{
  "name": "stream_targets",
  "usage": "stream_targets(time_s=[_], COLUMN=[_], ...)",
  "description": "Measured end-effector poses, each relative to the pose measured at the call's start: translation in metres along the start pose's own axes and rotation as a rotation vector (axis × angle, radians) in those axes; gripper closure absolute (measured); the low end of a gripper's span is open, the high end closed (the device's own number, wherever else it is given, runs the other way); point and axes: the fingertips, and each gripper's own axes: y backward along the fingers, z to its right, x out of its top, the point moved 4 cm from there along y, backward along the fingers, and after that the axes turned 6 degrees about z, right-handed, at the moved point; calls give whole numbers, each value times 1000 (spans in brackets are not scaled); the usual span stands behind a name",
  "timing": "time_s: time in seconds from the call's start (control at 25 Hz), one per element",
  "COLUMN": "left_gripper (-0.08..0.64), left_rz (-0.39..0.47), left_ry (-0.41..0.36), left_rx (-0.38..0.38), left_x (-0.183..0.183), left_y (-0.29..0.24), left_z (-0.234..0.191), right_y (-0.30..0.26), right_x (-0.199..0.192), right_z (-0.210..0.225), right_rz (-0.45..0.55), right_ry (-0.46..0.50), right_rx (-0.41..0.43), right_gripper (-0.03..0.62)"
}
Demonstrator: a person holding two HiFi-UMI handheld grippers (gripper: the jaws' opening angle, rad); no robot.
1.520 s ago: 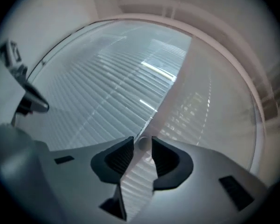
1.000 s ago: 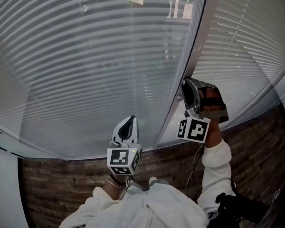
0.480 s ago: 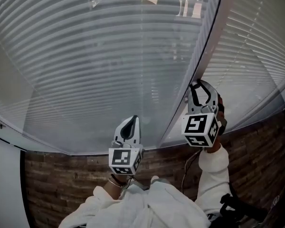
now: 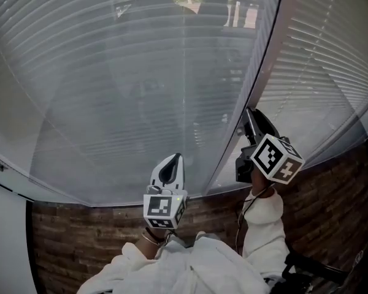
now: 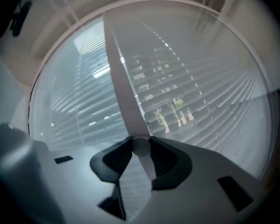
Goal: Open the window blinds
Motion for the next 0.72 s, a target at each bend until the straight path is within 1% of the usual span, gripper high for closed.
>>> stream_targets(time_s=[0.2, 0.4, 0.52, 0.64, 0.68, 0.72], left_gripper=[561, 561, 561, 561, 561, 561], left_rz=[-1, -6, -9, -4, -3, -1], left_ry=[2, -5, -6, -13, -14, -15], left_rx=[-21, -7, 12, 21, 24, 25], left_x=[-4, 1, 3, 4, 5, 6], left_y=[4, 12, 19, 24, 25, 26], left_z=[4, 2, -4, -10, -11, -12], right_y=[0, 2, 5, 6, 6, 6], right_x=[-3, -9, -17, -21, -23, -23], right_z=[7, 13, 22, 24, 26, 26], right_rz=[82, 154, 180, 213, 222, 227], right_ry=[-452, -830, -1017, -1194, -1239, -1257], right_rx=[8, -12, -41, -27, -19, -5], right_gripper=[460, 460, 460, 460, 460, 460])
